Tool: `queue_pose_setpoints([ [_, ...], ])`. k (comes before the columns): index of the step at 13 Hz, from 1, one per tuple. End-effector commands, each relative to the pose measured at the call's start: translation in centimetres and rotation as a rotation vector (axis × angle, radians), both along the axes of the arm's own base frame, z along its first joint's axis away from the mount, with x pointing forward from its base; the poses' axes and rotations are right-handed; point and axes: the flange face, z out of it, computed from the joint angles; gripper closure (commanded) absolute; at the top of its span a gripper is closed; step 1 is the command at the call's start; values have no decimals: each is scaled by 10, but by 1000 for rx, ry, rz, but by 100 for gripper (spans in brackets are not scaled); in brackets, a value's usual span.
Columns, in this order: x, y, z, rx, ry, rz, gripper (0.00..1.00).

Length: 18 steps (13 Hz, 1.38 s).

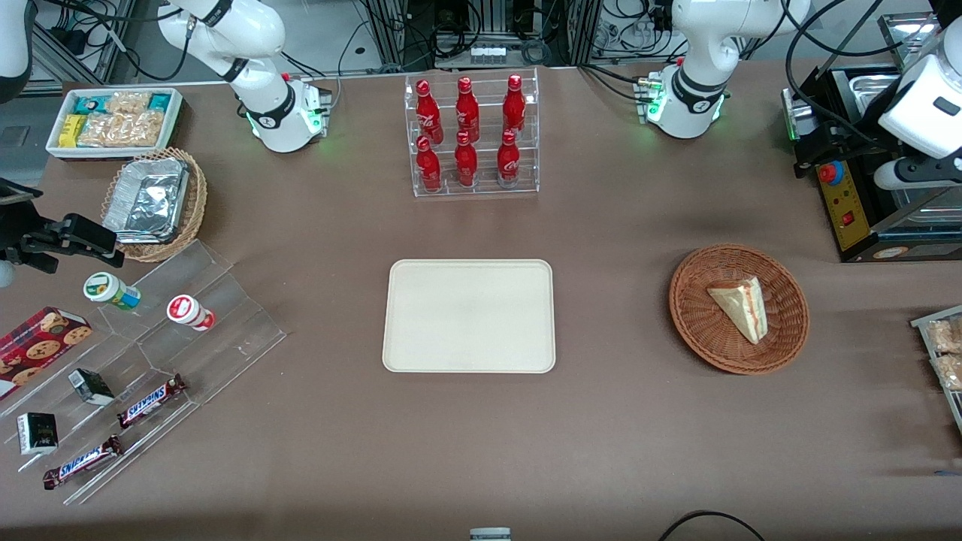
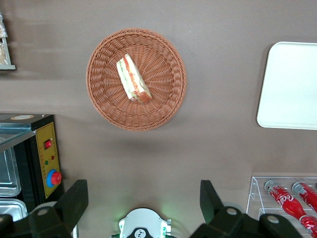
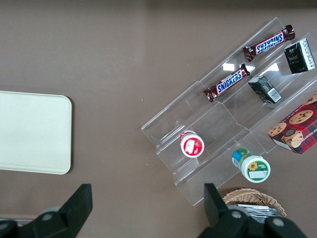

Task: Place sandwich from basket to tray
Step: 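Move the left gripper over the wrapped sandwich in the wicker basket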

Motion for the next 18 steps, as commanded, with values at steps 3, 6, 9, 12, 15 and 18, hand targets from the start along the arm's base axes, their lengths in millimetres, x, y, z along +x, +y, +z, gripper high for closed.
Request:
queue_pose_setpoints([
  [3,7,13,0,6,8,-5,0],
  [6,34,28,-40,68,65,33,0],
  [9,61,45,-95,89,73,121,0],
  [12,68,47,-150,100,28,241,0],
  [15,68,55,-212,95,-32,331,0],
  [18,68,52,-278,83,-92,435,0],
])
